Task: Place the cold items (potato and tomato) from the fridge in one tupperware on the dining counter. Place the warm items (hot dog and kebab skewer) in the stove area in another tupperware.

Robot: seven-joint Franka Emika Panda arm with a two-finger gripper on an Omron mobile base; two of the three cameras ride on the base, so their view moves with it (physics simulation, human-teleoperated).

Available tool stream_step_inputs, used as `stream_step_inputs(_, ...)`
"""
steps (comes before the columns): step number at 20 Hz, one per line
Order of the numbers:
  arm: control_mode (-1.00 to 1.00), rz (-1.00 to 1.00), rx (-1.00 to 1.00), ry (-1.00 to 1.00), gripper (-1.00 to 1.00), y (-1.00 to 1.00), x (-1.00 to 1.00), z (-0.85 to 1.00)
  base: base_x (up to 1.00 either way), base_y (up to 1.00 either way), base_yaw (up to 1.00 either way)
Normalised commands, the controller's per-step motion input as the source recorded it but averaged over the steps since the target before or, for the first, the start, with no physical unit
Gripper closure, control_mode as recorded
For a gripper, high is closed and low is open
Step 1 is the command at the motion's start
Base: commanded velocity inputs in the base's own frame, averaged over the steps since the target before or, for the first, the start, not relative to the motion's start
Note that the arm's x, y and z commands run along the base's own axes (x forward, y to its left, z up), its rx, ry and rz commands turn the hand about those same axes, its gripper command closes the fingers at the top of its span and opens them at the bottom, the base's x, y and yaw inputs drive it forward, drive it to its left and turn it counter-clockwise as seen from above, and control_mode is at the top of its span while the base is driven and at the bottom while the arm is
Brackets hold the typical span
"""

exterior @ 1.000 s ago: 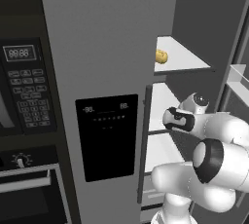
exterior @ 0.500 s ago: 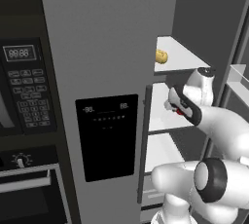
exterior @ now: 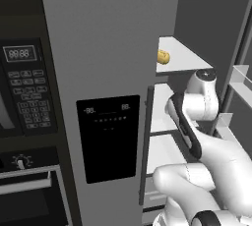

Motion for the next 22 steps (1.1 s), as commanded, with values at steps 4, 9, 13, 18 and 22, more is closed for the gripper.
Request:
stream_step_inputs(4,-1.00,-0.01,0.00,-0.01,1.00,0.18,-0.76,0.29,0.00,0.00,0.00)
stream_step_inputs(9,-1.00,0.00,-0.01,0.00,1.00,0.16,-0.55,0.06,0.00,0.00,0.00)
stream_step_inputs(13,1.00,0.00,0.00,-0.03,1.00,0.03,-0.12,0.00,-0.25,0.26,0.00)
stream_step_inputs(18,1.00,0.00,0.00,0.00,1.00,0.00,0.00,0.00,-0.31,0.72,-0.15)
stream_step_inputs(22,1.00,0.00,0.00,0.00,1.00,0.00,0.00,0.00,-0.45,0.84,-0.52)
